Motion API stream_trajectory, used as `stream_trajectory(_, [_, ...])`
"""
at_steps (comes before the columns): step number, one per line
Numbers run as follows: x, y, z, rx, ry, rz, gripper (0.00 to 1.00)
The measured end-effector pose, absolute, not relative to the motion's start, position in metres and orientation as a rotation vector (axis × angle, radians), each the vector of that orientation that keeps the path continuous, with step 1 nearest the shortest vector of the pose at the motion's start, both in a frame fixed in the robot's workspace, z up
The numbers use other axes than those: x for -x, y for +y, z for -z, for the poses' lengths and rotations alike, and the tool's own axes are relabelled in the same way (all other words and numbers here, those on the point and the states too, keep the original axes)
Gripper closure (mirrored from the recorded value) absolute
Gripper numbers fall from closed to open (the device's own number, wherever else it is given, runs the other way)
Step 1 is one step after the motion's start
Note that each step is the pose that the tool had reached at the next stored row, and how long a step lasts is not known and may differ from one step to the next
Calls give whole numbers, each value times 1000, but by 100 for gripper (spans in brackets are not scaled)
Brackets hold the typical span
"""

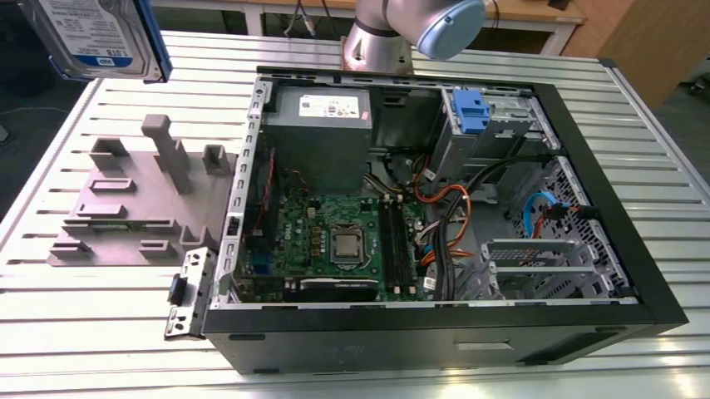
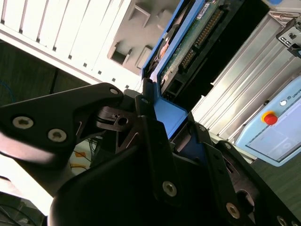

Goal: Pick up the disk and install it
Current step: 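Pick up the disk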

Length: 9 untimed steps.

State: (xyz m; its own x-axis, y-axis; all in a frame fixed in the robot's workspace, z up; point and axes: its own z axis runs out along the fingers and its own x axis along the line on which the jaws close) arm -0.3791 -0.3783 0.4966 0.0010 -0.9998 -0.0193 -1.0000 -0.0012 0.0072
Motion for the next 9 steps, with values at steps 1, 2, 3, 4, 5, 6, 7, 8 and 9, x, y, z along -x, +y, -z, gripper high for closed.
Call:
stream_trajectory(1, [379, -378, -497, 2216, 2214, -29, 63])
stream_trajectory(2, [379, -378, -497, 2216, 2214, -29, 63])
stream_trajectory(3, [378, -378, -497, 2217, 2214, -29, 63])
stream_trajectory(4, [378, -378, -497, 2217, 2214, -29, 63])
stream_trajectory(5, [378, -378, -497, 2217, 2214, -29, 63])
stream_trajectory(6, [378, -378, -497, 2216, 2214, -29, 63])
stream_trajectory(7, [378, -378, -497, 2217, 2214, -29, 63])
stream_trajectory(8, [377, -378, -497, 2217, 2214, -29, 63])
stream_trajectory(9, [377, -378, -497, 2217, 2214, -29, 63])
